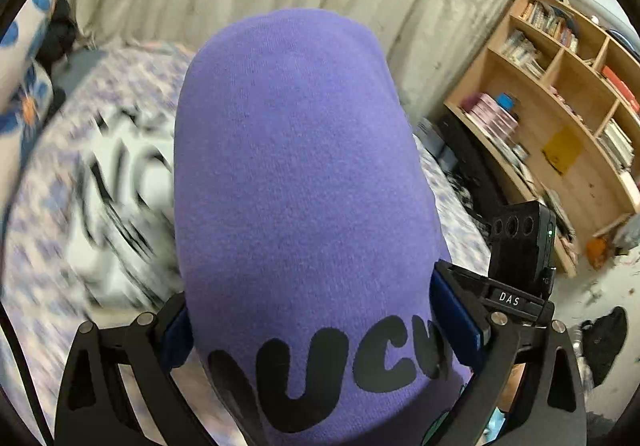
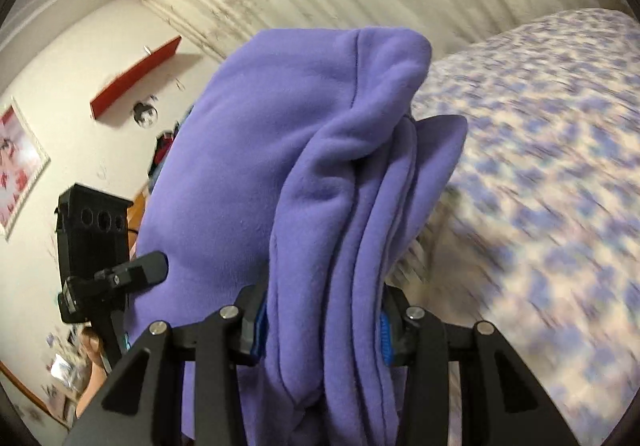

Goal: Fold large clothes
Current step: 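Lift the hoodie bundle with both tools and carry it to the clothes stack, then lower the hoodie onto the black-and-white clothes stack and open both tools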

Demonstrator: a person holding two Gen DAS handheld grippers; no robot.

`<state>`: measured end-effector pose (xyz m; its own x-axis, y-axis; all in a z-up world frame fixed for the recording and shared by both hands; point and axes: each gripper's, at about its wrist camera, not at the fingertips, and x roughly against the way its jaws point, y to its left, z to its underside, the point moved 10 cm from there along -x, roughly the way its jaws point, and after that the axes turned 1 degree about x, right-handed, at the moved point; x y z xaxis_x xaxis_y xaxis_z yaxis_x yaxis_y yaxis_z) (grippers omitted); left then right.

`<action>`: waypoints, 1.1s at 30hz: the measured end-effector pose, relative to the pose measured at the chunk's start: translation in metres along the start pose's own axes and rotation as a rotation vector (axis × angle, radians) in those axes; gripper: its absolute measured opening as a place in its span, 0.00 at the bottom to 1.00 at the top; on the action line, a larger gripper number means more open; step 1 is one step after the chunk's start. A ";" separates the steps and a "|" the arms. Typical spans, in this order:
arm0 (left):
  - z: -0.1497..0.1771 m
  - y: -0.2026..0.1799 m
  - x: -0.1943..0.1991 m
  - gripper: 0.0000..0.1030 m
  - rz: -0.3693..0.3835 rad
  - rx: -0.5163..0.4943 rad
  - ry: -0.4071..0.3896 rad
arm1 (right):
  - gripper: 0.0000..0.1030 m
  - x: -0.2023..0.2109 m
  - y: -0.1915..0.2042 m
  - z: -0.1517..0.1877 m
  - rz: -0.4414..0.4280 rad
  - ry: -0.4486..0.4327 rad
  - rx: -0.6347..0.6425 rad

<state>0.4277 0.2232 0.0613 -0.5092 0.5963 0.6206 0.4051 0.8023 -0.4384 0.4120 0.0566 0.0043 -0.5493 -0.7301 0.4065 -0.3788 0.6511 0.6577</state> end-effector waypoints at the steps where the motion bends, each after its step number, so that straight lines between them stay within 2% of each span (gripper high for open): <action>1: -0.016 0.017 0.000 0.97 -0.014 -0.012 -0.005 | 0.40 -0.019 0.001 -0.012 -0.009 -0.007 0.002; 4: -0.055 0.068 -0.015 0.97 -0.037 -0.026 -0.011 | 0.40 -0.084 -0.007 -0.039 -0.023 -0.023 -0.013; 6: -0.065 0.100 -0.039 0.98 -0.047 -0.020 -0.006 | 0.40 -0.118 -0.021 -0.043 -0.023 -0.010 -0.038; 8: -0.065 0.133 -0.064 0.98 -0.068 0.009 0.024 | 0.40 -0.160 -0.045 -0.037 0.009 0.029 -0.064; 10: -0.047 0.183 -0.101 0.99 -0.158 0.067 0.097 | 0.40 -0.200 -0.073 -0.019 0.085 0.109 -0.075; 11: -0.041 0.197 -0.114 1.00 -0.175 0.092 0.104 | 0.43 -0.214 -0.087 -0.007 0.119 0.121 -0.078; 12: -0.039 0.205 -0.121 1.00 -0.149 0.110 0.084 | 0.43 -0.219 -0.095 -0.003 0.131 0.106 -0.078; 14: -0.042 0.207 -0.123 1.00 -0.089 0.123 0.041 | 0.47 -0.216 -0.096 -0.003 0.133 0.078 -0.081; 15: -0.044 0.205 -0.122 1.00 -0.091 0.105 0.033 | 0.53 -0.213 -0.096 -0.004 0.151 0.076 -0.073; 20: -0.045 0.191 -0.103 1.00 -0.227 0.042 0.009 | 0.65 -0.194 -0.094 -0.006 0.253 0.120 0.018; 23: -0.033 0.181 -0.083 1.00 -0.320 0.022 -0.010 | 0.65 -0.167 -0.088 0.001 0.284 0.140 0.016; 25: -0.029 0.175 -0.067 1.00 -0.352 0.028 -0.020 | 0.65 -0.144 -0.085 0.005 0.329 0.143 0.028; 29: -0.010 0.136 -0.027 1.00 -0.364 0.045 -0.055 | 0.65 -0.095 -0.068 0.014 0.376 0.148 0.053; 33: 0.023 0.085 0.007 1.00 -0.423 0.023 -0.055 | 0.65 -0.039 -0.042 0.032 0.397 0.161 0.085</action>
<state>0.4416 0.2963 0.0135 -0.6667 0.2149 0.7137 0.1355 0.9765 -0.1674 0.4256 0.0640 -0.0598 -0.5442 -0.4382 0.7154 -0.2251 0.8977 0.3787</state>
